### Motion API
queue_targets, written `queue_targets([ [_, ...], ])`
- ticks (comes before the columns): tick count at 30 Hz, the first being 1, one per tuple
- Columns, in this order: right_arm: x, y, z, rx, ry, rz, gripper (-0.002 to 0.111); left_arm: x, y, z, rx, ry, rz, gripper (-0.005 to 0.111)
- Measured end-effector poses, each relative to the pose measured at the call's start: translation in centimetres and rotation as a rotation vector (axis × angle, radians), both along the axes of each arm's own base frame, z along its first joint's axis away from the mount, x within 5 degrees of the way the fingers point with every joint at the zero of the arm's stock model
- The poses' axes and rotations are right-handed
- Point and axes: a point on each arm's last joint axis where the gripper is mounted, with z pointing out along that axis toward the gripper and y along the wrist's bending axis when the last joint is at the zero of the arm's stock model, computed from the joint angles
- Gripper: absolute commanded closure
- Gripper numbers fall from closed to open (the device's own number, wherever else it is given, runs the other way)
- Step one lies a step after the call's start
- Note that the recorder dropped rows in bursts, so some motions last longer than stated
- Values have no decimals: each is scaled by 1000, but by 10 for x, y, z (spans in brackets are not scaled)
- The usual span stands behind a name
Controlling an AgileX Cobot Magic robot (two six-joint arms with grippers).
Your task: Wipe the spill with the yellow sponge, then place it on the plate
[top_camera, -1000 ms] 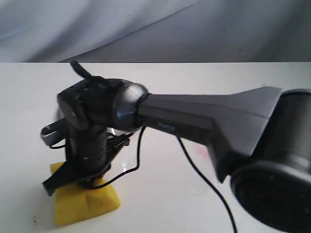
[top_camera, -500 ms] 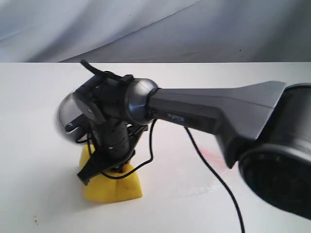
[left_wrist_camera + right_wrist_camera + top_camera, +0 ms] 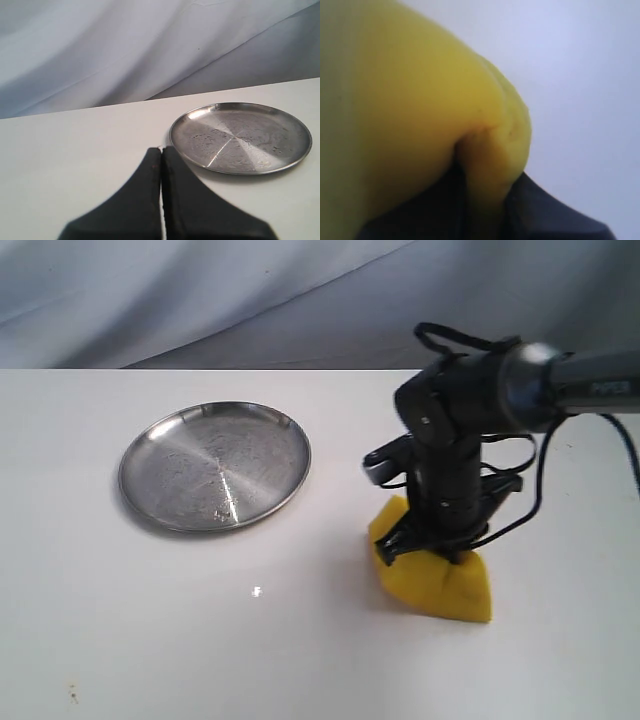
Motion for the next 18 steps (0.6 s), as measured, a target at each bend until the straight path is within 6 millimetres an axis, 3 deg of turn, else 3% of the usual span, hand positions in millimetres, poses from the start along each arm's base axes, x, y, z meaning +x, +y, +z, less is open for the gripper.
queue_targets([
  [4, 8, -45, -1, -29, 18, -103, 108, 0, 0, 0, 0, 0, 0, 107],
  [8, 4, -68, -1, -23, 10, -143, 108, 0, 0, 0, 0, 0, 0, 107],
  [13, -11, -64, 0, 27, -16, -100, 108, 0, 0, 0, 0, 0, 0, 107],
  [18, -37, -33, 2, 50, 8, 18, 108, 0, 0, 0, 0, 0, 0, 107],
])
